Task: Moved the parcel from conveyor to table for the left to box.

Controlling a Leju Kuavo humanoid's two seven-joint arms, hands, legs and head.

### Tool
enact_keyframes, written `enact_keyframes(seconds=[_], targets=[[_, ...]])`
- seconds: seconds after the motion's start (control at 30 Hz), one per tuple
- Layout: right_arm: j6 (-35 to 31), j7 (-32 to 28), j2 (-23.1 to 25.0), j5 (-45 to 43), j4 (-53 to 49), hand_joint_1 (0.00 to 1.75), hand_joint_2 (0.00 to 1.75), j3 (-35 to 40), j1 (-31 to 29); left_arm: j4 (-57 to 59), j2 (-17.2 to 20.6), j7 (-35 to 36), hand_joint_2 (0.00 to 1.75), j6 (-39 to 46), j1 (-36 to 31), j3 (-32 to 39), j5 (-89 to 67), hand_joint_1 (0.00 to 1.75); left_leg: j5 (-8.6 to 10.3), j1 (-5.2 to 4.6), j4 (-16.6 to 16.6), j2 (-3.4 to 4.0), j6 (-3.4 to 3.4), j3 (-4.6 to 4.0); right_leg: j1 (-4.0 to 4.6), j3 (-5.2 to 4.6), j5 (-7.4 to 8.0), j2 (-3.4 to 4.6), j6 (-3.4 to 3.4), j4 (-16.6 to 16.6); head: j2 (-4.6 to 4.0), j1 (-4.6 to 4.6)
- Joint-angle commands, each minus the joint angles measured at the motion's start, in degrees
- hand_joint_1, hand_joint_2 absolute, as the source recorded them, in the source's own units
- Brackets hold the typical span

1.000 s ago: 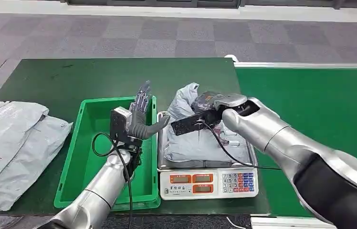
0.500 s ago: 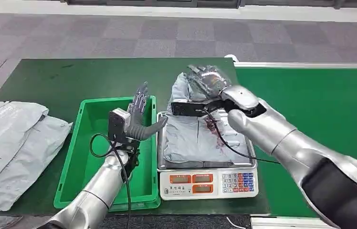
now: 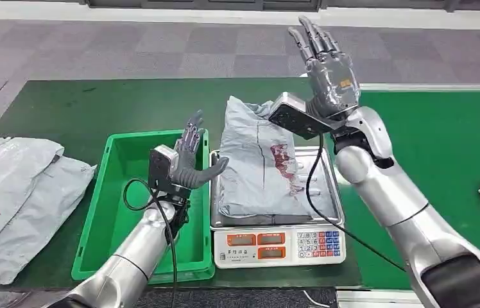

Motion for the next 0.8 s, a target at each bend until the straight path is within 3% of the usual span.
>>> enact_keyframes(seconds=[0.03,0.43,0.63,0.8], targets=[[0.0,-0.2,-0.4,-0.2,-1.0,0.00,1.75,-2.5,-0.2,3.8,0.1,0.3,1.75,-0.3,-2.8,-1.3,0.1,0.00,0.01,0.08,0.0,-0.05,-0.12,0.00,0.09,0.05,0.01,-0.09,-0.06,-0.1,0.00,0.00],[-1.5,-1.3,0.2,-1.8,-2.0,0.00,1.75,-4.3,1.0,3.7,-0.1,0.3,1.75,-0.5,-2.9,-1.4,0.2,0.00,0.01,0.10,0.0,-0.02,-0.12,0.01,0.11,0.05,0.02,-0.06,-0.07,-0.1,0.00,0.00],[-12.0,-6.3,0.4,-2.7,-6.8,0.00,1.75,-12.7,5.0,4.3,-0.5,0.3,1.75,0.2,-3.0,-3.1,-1.0,0.00,0.02,0.07,0.0,-0.12,-0.08,-0.06,0.08,0.01,-0.01,-0.13,-0.04,0.0,0.00,0.00],[-12.9,-10.5,-0.1,-10.3,-11.9,0.00,1.75,-20.4,9.6,8.4,0.3,2.3,1.75,11.9,-4.8,-14.1,-16.7,0.00,0.04,0.13,0.0,-0.31,-0.12,-0.02,0.13,0.13,-0.02,-0.35,-0.06,-0.2,0.00,0.00]])
